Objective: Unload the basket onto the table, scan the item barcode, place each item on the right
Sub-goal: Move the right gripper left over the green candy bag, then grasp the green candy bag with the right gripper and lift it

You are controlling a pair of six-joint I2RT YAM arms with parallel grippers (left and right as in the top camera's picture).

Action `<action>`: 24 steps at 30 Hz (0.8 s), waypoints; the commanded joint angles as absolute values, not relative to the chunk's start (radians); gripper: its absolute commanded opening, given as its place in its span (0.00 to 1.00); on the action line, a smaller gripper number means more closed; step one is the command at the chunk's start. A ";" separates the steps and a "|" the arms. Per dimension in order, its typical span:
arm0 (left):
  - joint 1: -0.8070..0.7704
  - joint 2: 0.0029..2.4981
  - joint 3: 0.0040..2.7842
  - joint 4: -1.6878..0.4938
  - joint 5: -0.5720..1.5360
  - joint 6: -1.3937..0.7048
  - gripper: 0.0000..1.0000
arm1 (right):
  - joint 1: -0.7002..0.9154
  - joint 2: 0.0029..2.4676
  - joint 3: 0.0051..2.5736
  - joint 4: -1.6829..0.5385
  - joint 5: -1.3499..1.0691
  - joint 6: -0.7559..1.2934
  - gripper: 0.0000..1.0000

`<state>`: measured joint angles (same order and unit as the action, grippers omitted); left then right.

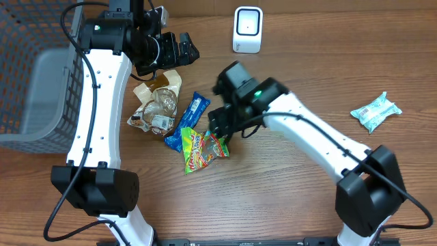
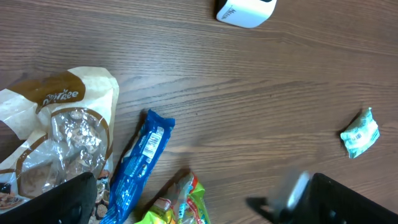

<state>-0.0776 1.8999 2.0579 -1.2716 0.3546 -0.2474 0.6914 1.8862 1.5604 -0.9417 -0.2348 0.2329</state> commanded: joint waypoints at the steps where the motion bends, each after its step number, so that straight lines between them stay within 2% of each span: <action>1: -0.072 1.885 2.068 -1.271 0.347 -0.232 1.00 | 0.730 1.878 1.555 -0.916 -0.157 0.274 0.78; 7: -0.072 1.885 2.068 -1.271 0.347 -0.232 1.00 | 0.769 1.943 1.555 -0.890 -0.126 0.372 0.80; 14: -0.072 1.885 2.068 -1.271 0.347 -0.232 1.00 | 0.795 2.016 1.555 -0.843 -0.279 0.398 0.89; 24: -0.072 1.885 2.068 -1.271 0.347 -0.232 1.00 | 0.806 2.017 1.555 -0.831 -0.247 0.435 0.84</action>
<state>-0.0776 1.8999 2.0579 -1.2716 0.3546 -0.2474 0.7994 2.0293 1.5520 -0.8364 -0.2554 0.4114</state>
